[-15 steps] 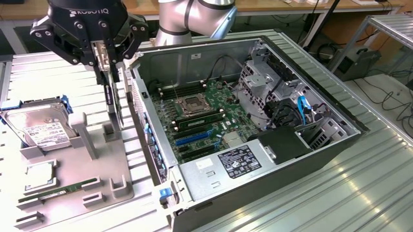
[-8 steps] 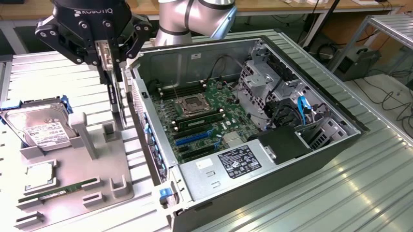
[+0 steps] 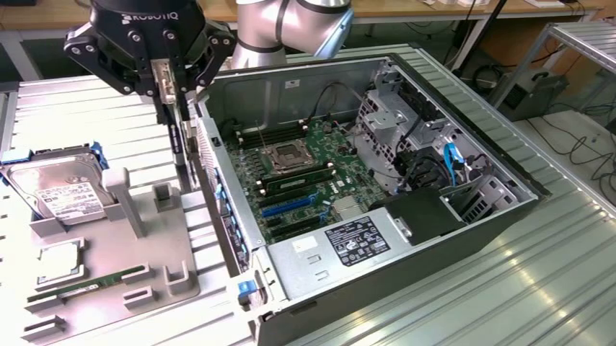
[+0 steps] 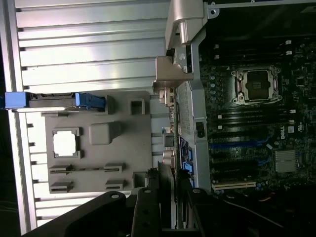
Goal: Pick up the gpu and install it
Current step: 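Pick up the gpu and move the gpu toward the slot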
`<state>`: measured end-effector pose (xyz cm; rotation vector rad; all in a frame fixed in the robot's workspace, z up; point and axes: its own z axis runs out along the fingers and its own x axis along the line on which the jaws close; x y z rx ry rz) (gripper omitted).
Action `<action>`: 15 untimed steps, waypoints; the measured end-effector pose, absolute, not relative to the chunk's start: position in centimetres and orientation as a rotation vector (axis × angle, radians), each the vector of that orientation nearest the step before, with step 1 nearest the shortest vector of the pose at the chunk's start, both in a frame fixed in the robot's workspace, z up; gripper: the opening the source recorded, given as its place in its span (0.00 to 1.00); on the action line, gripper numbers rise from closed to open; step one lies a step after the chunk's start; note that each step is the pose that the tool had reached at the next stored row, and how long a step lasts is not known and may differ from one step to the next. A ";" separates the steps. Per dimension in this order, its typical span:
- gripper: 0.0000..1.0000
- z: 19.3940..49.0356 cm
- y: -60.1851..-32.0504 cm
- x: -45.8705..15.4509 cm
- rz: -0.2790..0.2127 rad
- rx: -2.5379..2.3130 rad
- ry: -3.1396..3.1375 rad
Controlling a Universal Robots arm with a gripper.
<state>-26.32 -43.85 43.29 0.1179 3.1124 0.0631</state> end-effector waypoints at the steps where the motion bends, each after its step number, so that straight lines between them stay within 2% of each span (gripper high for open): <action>1: 0.27 43.3 -43.8 -26.2 0.063 0.118 3.112; 15: 0.27 43.3 -43.8 -25.2 0.063 0.118 3.112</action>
